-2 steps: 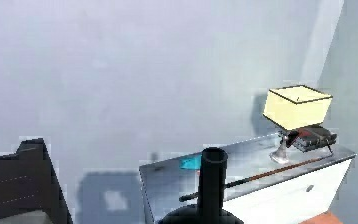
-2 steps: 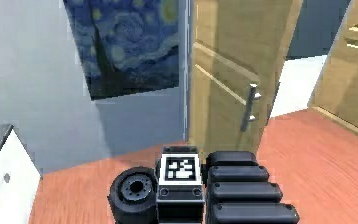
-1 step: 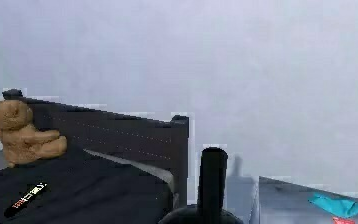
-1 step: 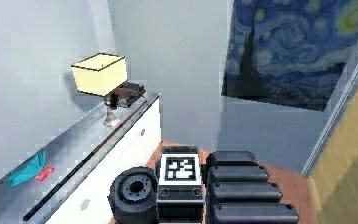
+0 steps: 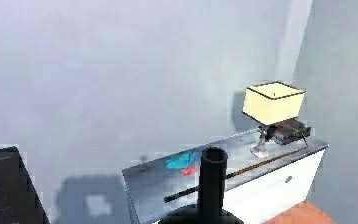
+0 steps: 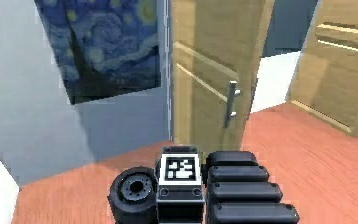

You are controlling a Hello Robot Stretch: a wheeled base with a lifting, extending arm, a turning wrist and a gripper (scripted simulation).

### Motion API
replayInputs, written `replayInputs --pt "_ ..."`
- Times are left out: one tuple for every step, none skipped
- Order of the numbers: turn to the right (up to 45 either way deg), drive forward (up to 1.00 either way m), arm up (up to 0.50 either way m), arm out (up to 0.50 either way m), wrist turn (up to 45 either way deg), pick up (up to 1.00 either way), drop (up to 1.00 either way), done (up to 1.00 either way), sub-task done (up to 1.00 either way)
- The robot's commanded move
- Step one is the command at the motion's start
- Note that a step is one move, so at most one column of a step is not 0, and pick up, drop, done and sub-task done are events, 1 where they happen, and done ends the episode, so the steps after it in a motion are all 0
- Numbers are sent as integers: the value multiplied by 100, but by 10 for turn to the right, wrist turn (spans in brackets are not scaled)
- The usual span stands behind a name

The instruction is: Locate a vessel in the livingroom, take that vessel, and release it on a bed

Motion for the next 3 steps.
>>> replayInputs --pt "-450 0 0 0 0 0 0 0 0" --pt "-60 0 0 0 0 0 0 0 0" --pt "450 0 0 0 0 0 0 0 0"
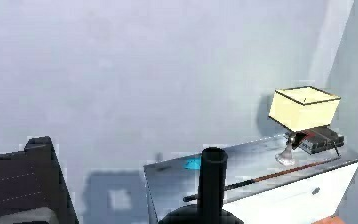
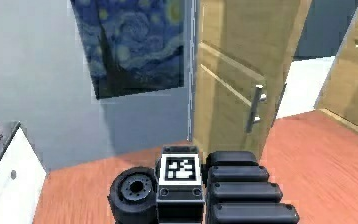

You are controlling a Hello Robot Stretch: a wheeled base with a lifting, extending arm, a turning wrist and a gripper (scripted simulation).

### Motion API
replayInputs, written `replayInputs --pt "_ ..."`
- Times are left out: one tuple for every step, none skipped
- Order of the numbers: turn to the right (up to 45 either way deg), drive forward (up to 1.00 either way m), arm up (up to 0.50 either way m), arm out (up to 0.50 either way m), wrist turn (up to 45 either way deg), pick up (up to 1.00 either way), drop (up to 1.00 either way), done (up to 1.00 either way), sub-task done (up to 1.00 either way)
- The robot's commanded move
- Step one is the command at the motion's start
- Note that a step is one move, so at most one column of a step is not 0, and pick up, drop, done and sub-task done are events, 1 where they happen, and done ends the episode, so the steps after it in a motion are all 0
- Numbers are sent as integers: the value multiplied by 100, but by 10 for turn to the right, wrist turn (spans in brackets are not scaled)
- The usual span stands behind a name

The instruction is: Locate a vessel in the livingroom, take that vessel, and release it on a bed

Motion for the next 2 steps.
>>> replayInputs --pt "180 0 0 0 0 0 0 0 0" --pt "-450 0 0 0 0 0 0 0 0"
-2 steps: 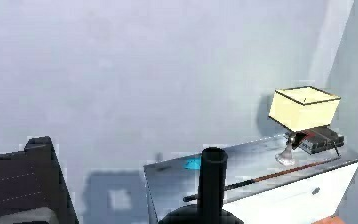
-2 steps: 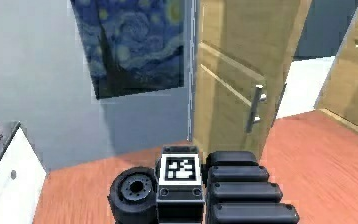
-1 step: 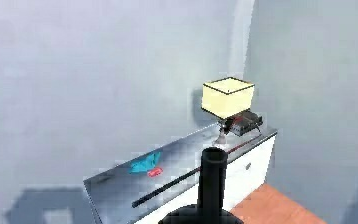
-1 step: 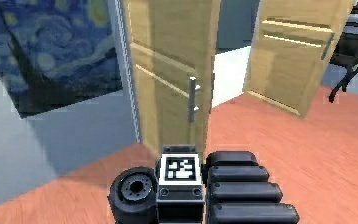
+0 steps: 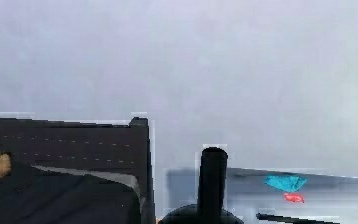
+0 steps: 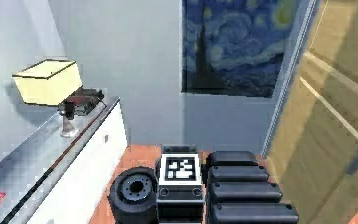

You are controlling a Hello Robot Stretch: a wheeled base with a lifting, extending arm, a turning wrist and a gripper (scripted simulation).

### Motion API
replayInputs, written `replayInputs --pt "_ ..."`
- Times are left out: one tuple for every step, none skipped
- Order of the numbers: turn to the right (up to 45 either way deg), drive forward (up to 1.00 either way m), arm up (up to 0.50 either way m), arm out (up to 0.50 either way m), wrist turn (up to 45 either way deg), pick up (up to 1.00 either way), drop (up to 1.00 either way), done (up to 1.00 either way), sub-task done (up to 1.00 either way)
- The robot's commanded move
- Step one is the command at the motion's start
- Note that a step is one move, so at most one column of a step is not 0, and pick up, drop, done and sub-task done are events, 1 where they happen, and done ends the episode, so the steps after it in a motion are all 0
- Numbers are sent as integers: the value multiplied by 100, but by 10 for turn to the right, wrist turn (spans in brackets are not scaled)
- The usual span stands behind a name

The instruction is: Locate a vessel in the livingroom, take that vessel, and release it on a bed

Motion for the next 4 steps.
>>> replayInputs --pt "-390 0 0 0 0 0 0 0 0" --pt "-420 0 0 0 0 0 0 0 0" --pt "0 5 0 0 0 0 0 0 0" --pt "-450 0 0 0 0 0 0 0 0"
